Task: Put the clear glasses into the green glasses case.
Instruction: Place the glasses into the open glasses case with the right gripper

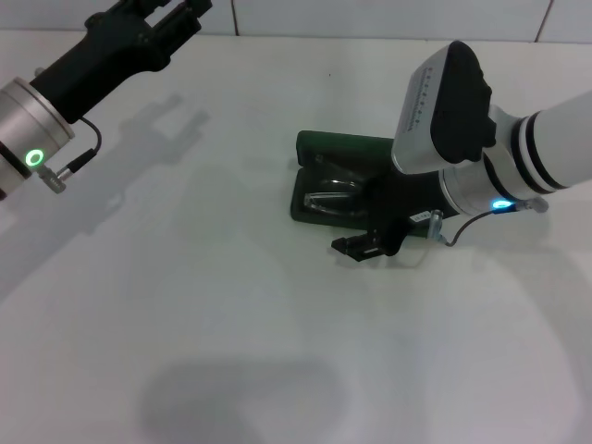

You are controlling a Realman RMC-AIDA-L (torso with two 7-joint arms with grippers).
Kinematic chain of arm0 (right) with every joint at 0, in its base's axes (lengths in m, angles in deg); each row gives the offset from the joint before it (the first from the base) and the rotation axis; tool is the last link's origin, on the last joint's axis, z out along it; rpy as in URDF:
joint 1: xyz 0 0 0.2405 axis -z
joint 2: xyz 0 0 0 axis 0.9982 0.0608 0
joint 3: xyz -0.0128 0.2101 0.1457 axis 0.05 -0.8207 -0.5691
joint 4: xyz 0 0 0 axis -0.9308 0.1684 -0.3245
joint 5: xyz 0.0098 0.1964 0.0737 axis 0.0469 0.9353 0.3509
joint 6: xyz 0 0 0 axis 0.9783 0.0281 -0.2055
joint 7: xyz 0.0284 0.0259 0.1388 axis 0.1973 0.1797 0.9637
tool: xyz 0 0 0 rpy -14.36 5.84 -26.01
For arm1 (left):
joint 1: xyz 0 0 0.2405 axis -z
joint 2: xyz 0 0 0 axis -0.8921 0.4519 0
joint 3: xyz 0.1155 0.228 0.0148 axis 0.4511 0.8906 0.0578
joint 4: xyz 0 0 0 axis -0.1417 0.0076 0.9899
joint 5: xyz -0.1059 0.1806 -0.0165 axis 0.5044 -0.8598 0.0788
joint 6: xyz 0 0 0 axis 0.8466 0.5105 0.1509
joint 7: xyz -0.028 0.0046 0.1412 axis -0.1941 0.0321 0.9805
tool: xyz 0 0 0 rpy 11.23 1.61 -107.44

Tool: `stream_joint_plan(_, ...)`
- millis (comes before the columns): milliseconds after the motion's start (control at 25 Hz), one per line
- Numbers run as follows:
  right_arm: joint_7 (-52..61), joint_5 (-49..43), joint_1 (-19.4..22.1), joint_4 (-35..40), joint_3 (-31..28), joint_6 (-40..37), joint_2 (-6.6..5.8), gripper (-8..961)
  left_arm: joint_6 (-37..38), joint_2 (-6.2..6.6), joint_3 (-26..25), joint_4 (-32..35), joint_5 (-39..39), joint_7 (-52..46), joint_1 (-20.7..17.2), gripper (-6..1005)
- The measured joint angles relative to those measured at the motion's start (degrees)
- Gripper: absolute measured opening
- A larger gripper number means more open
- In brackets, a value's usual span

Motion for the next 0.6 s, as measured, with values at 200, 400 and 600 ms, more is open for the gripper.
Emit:
stream_joint_plan(200, 0.02, 0.12, 1.90, 4.80, -0.49, -5.44, -0.15, 604, 0.00, 0.01, 0.08, 0.00, 0.00, -0.01, -0.09, 617)
stream_joint_plan(400, 0.00, -0.43, 7.84, 13.24, -1.36, -7.44, -0.43, 603, 0.03, 0.00, 0.11, 0.00, 0.00, -0.10, -0.32, 617)
stream_joint_plan(600, -0.22, -1.14, 11.74, 14.52, -4.21, -8.63, -0.60, 604, 0.06, 0.02, 0.03, 0.01, 0.00, -0.59, -0.41, 617)
